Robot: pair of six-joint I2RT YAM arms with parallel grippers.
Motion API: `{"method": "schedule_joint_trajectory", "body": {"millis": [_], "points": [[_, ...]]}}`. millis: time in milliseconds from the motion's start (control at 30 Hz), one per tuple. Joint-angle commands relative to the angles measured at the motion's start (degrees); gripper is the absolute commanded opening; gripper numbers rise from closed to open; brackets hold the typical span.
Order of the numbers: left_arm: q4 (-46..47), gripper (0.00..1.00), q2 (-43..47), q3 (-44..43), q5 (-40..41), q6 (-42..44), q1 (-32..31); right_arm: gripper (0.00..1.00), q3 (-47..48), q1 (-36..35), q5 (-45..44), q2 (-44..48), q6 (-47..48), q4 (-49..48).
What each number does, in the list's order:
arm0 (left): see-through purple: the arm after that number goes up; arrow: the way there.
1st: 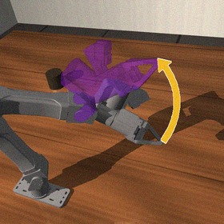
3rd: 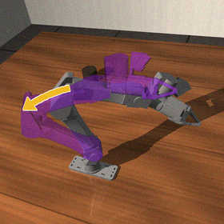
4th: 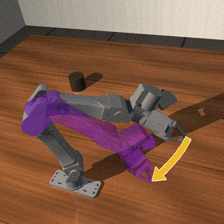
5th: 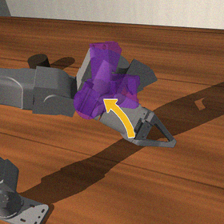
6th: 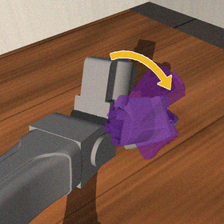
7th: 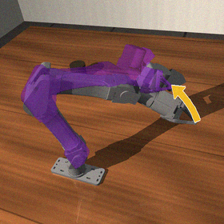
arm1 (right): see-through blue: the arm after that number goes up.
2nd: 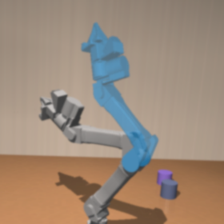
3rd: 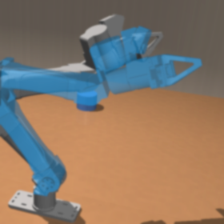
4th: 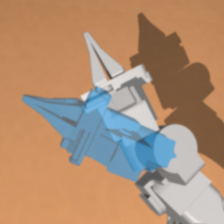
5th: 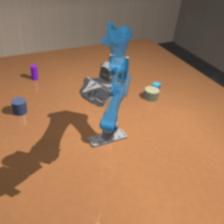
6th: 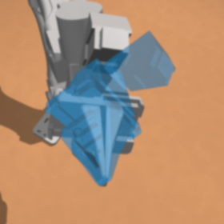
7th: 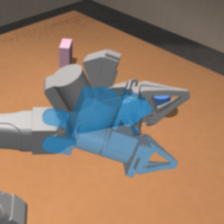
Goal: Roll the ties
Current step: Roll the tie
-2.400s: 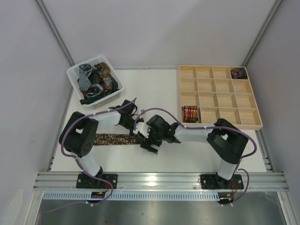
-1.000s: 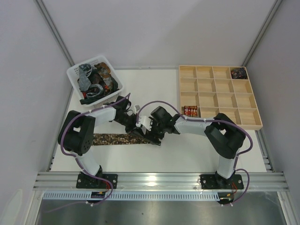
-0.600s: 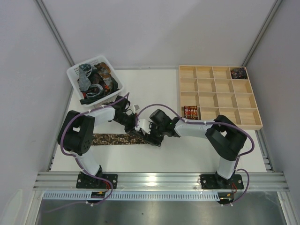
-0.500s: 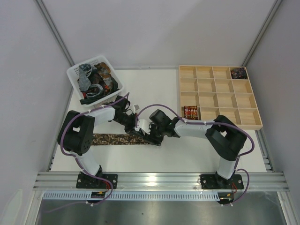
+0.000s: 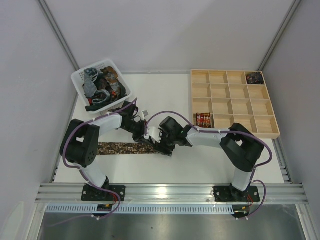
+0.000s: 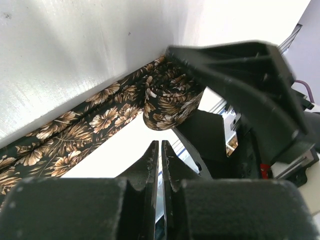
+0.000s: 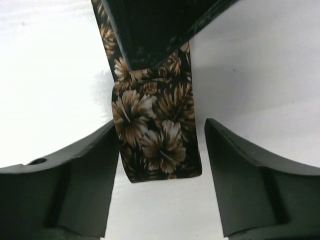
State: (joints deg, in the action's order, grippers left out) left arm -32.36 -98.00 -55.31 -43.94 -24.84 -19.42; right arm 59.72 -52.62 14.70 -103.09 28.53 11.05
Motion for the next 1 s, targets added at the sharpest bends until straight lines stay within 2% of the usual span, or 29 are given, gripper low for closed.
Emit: {"method": "schedule_joint_trajectory", "body": {"millis": [0,67,300,500,633,700,767,800,900,967], "points": [[0.28,0.09,2.63,-0.33,-1.58,1.02,0.52,0.73,-1.19,-0.64,-2.57,2.79,-0.49,2.32],[0.63,0.09,2.72,-0.15,-1.76,0.94,0.44,0.82,-1.19,-0.64,-2.92,4.03,-2.33,1.7],[1.6,0.09,2.55,0.03,-2.81,-0.03,0.44,1.0,-1.89,-1.17,-5.11,12.02,-7.78,0.64],[3.09,0.09,0.79,-0.76,-4.66,-1.53,-0.53,0.99,-3.56,-1.17,-11.0,20.55,-15.77,1.87],[3.79,0.09,-0.53,-2.17,-4.84,-2.4,-1.5,1.0,-5.23,2.51,-11.54,25.3,-28.42,3.18],[4.14,0.09,-1.32,-2.61,-5.45,-2.76,-2.02,1.0,-3.48,5.84,-7.09,25.22,-38.67,7.64],[4.23,0.09,-2.37,-3.31,-5.54,-2.93,-2.73,1.0,-3.21,11.47,1.42,24.87,-43.62,9.07],[4.41,0.09,-2.81,-3.84,-5.63,-3.02,-2.9,1.0,-4.43,12.62,2.69,25.13,-45.57,8.73],[4.85,0.09,-4.04,-4.54,-5.63,-3.37,-3.61,0.98,-9.42,15.17,5.32,26.79,-53.48,3.91],[5.03,0.09,-5.09,-4.98,-5.8,-3.81,-3.96,0.88,-12.25,17.37,10.49,26.71,-59.8,-1.96]]}}
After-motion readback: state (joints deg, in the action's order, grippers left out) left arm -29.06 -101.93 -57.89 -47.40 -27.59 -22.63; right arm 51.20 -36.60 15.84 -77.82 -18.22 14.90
